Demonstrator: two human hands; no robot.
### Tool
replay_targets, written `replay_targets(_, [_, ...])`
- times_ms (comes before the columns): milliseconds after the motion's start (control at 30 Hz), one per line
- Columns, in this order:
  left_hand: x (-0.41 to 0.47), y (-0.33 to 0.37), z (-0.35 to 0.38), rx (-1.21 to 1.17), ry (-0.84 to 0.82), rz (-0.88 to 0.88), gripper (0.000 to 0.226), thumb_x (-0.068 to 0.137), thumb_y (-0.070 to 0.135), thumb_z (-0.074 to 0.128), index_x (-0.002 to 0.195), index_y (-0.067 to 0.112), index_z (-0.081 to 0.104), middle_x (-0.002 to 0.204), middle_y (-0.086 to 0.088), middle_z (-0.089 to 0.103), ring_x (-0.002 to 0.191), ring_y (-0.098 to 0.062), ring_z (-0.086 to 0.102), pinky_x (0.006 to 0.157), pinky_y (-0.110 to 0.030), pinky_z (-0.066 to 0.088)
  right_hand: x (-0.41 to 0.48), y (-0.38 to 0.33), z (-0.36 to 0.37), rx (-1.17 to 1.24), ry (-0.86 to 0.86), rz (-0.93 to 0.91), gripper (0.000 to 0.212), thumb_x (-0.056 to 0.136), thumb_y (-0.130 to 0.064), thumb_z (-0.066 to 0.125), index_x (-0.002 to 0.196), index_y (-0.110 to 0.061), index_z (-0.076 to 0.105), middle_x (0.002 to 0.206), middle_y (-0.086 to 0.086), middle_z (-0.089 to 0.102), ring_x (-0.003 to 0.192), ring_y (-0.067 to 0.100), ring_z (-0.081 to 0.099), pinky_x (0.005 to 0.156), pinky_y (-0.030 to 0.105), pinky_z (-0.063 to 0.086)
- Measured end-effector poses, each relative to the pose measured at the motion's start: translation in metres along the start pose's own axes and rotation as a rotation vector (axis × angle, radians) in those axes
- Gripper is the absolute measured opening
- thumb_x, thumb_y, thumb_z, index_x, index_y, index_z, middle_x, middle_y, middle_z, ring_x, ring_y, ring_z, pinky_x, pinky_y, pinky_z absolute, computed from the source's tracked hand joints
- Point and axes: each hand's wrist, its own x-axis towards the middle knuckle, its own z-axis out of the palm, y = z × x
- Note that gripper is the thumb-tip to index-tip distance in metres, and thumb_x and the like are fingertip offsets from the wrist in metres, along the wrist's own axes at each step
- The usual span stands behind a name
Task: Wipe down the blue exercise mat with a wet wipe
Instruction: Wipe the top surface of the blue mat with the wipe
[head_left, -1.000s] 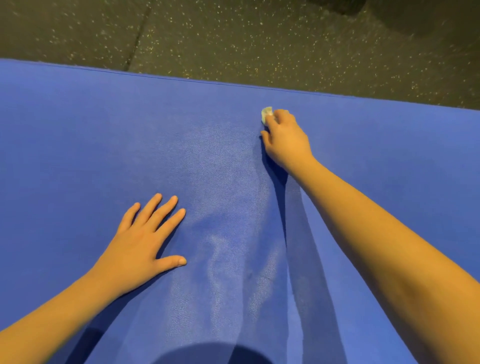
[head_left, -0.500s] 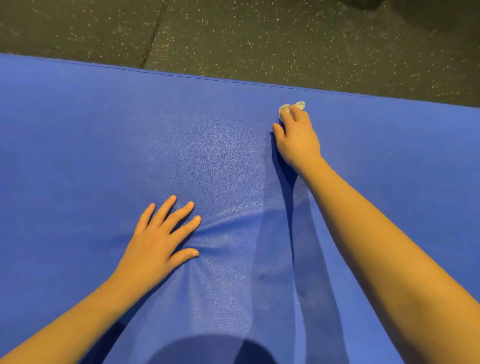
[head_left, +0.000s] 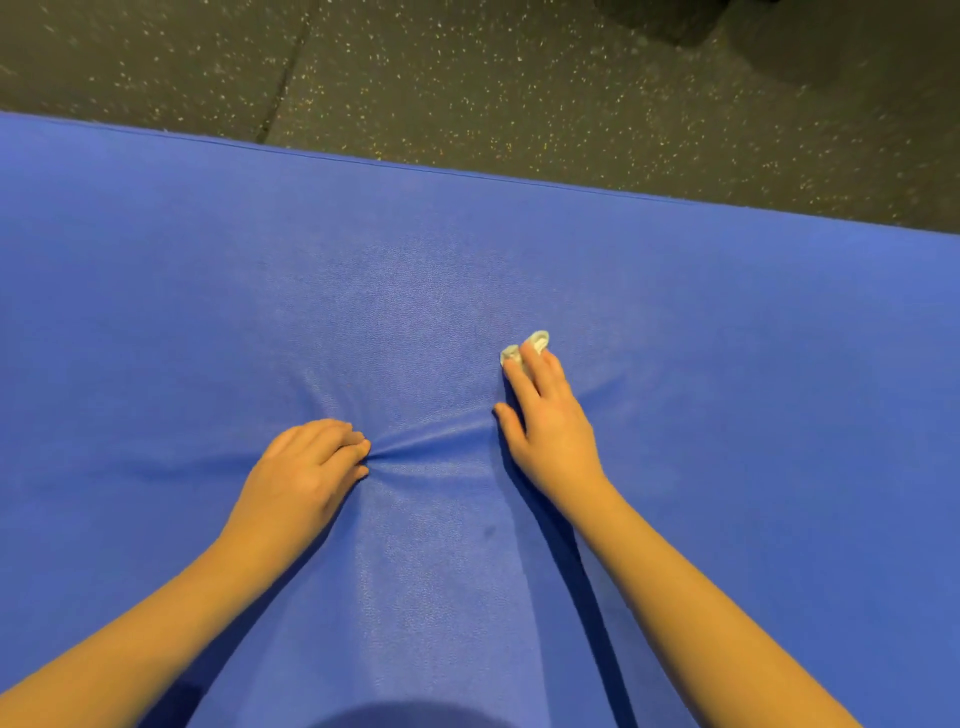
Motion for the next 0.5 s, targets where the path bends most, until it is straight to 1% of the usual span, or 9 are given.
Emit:
replay_targets(67, [-0.016, 0.006, -0.001, -0.001, -0.093, -0.027, 0.060, 0.101, 0.048, 0.030, 0.110, 0.002, 0.068, 0.116, -0.013, 0.064, 0.111, -0.031, 0.054, 0.094, -0.040, 0.038, -0.011, 0.000, 0.000, 0.008, 0.007, 0.011, 0.055, 0.095, -0.030, 0.035, 0.142, -0.002, 0.041, 0.154, 0.015, 0.029, 0.146, 0.031, 0.018, 0.111, 0.047, 0.033])
replay_targets(133, [-0.030, 0.012, -0.003, -0.017, -0.168, -0.032, 0.063, 0.100, 0.052, 0.027, 0.119, 0.007, 0.066, 0.131, -0.013, 0.058, 0.124, -0.031, 0.047, 0.103, -0.044, 0.033, -0.019, -0.007, 0.002, 0.027, 0.032, 0.062, 0.055, 0.094, -0.029, 0.036, 0.142, -0.002, 0.042, 0.154, 0.016, 0.028, 0.146, 0.031, 0.018, 0.111, 0.048, 0.033])
replay_targets(200, [-0.035, 0.014, -0.005, -0.047, -0.185, -0.064, 0.063, 0.100, 0.054, 0.026, 0.119, 0.011, 0.067, 0.135, -0.012, 0.055, 0.127, -0.030, 0.044, 0.103, -0.048, 0.036, -0.029, -0.019, 0.005, 0.043, 0.015, 0.039, 0.055, 0.094, -0.029, 0.040, 0.141, -0.001, 0.043, 0.154, 0.017, 0.029, 0.146, 0.032, 0.018, 0.113, 0.047, 0.031])
replay_targets(267, [-0.030, 0.013, -0.007, -0.052, -0.170, -0.078, 0.062, 0.099, 0.055, 0.027, 0.110, 0.014, 0.071, 0.130, -0.011, 0.058, 0.122, -0.030, 0.048, 0.095, -0.048, 0.043, -0.038, -0.024, 0.006, 0.036, -0.024, -0.039, 0.054, 0.093, -0.027, 0.044, 0.141, -0.002, 0.043, 0.155, 0.016, 0.028, 0.145, 0.032, 0.020, 0.113, 0.044, 0.032])
replay_targets(333, [-0.024, 0.013, -0.006, -0.057, -0.136, -0.074, 0.058, 0.098, 0.055, 0.030, 0.100, 0.016, 0.073, 0.120, -0.008, 0.062, 0.113, -0.028, 0.052, 0.088, -0.045, 0.045, -0.042, -0.019, 0.003, 0.024, -0.026, -0.062, 0.052, 0.093, -0.022, 0.047, 0.142, -0.006, 0.043, 0.155, 0.013, 0.028, 0.145, 0.028, 0.021, 0.111, 0.043, 0.036])
replay_targets(400, [-0.021, 0.015, -0.006, -0.065, -0.083, -0.091, 0.051, 0.096, 0.052, 0.037, 0.087, 0.016, 0.072, 0.104, -0.002, 0.064, 0.100, -0.025, 0.055, 0.083, -0.037, 0.041, -0.046, -0.018, 0.002, 0.043, -0.009, 0.005, 0.052, 0.093, -0.019, 0.048, 0.143, -0.009, 0.042, 0.157, 0.009, 0.026, 0.146, 0.024, 0.019, 0.109, 0.044, 0.039])
replay_targets(433, [-0.020, 0.017, -0.005, -0.070, -0.057, -0.105, 0.048, 0.094, 0.049, 0.039, 0.081, 0.015, 0.070, 0.096, 0.001, 0.064, 0.093, -0.024, 0.055, 0.081, -0.033, 0.038, -0.048, -0.021, 0.004, 0.063, -0.006, 0.044, 0.053, 0.093, -0.018, 0.047, 0.144, -0.009, 0.040, 0.158, 0.008, 0.024, 0.147, 0.023, 0.016, 0.109, 0.044, 0.038])
replay_targets(500, [-0.018, 0.021, -0.002, -0.078, -0.022, -0.119, 0.054, 0.097, 0.049, 0.035, 0.071, 0.013, 0.065, 0.083, 0.004, 0.062, 0.082, -0.021, 0.053, 0.076, -0.030, 0.036, -0.054, -0.032, 0.009, 0.097, -0.013, 0.077, 0.055, 0.093, -0.020, 0.045, 0.146, -0.008, 0.037, 0.159, 0.008, 0.020, 0.149, 0.023, 0.009, 0.112, 0.045, 0.033])
